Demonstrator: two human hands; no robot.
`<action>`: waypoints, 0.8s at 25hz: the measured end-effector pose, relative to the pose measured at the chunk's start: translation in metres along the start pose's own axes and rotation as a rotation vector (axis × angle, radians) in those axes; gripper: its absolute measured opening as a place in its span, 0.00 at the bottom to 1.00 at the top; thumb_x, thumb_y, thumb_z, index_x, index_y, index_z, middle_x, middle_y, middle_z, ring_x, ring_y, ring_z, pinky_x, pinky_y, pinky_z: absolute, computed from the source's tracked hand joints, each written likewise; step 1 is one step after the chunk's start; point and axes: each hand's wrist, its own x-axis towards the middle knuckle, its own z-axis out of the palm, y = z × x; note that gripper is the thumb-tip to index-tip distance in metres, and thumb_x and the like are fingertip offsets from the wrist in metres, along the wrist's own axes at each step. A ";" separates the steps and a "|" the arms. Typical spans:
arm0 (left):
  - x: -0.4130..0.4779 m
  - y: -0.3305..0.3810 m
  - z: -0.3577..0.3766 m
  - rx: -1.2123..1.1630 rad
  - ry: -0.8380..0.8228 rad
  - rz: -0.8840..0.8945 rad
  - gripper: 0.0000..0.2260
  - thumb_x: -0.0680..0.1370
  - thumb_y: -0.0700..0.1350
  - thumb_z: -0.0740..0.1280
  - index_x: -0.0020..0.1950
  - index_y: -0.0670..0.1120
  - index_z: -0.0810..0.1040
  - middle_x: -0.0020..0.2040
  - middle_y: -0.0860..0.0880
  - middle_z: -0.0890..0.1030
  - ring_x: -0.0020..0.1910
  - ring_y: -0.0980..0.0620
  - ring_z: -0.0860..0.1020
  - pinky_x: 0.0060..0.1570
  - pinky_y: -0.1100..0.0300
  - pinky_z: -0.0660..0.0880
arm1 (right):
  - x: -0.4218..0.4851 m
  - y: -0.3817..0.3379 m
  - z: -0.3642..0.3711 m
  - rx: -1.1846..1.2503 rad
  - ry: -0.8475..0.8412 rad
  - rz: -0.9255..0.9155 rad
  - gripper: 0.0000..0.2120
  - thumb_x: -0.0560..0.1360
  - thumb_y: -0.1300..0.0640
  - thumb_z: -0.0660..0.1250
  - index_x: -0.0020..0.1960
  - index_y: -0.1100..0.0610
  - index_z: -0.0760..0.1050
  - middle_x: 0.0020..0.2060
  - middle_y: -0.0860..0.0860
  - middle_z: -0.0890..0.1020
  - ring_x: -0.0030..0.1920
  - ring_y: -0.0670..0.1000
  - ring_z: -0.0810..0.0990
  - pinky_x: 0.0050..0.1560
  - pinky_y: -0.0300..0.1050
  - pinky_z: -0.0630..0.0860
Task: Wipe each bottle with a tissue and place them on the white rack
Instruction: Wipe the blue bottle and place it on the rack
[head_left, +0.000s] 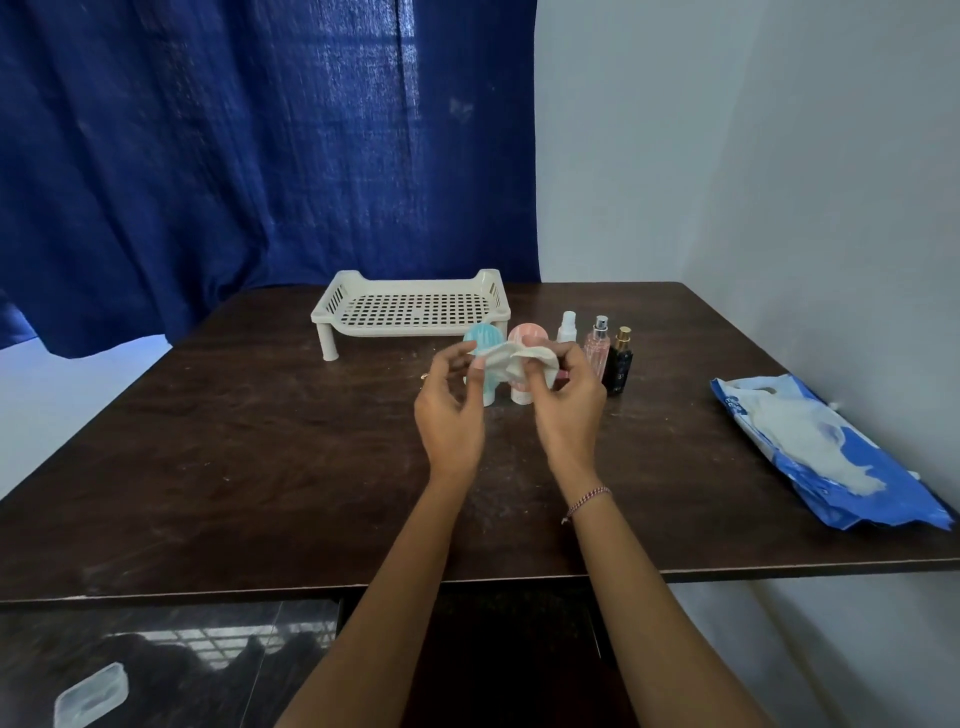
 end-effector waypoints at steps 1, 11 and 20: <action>0.004 -0.004 0.000 0.029 0.012 0.009 0.10 0.79 0.48 0.65 0.59 0.47 0.77 0.52 0.54 0.80 0.50 0.61 0.78 0.48 0.62 0.78 | 0.001 0.000 0.001 0.011 0.051 -0.029 0.04 0.73 0.58 0.70 0.46 0.56 0.75 0.40 0.44 0.79 0.39 0.41 0.77 0.37 0.30 0.72; 0.048 -0.029 0.005 0.184 -0.092 0.080 0.17 0.79 0.44 0.65 0.68 0.45 0.73 0.63 0.49 0.78 0.57 0.64 0.73 0.55 0.79 0.65 | 0.003 0.022 0.012 -0.098 0.046 -0.318 0.12 0.68 0.68 0.71 0.36 0.62 0.68 0.37 0.53 0.72 0.39 0.45 0.71 0.37 0.33 0.70; 0.048 -0.041 0.008 0.060 -0.124 0.073 0.15 0.77 0.40 0.67 0.64 0.42 0.76 0.61 0.45 0.80 0.60 0.53 0.78 0.60 0.61 0.75 | 0.004 0.026 0.014 -0.160 0.023 -0.410 0.12 0.65 0.72 0.72 0.37 0.61 0.69 0.39 0.53 0.72 0.41 0.45 0.72 0.42 0.33 0.70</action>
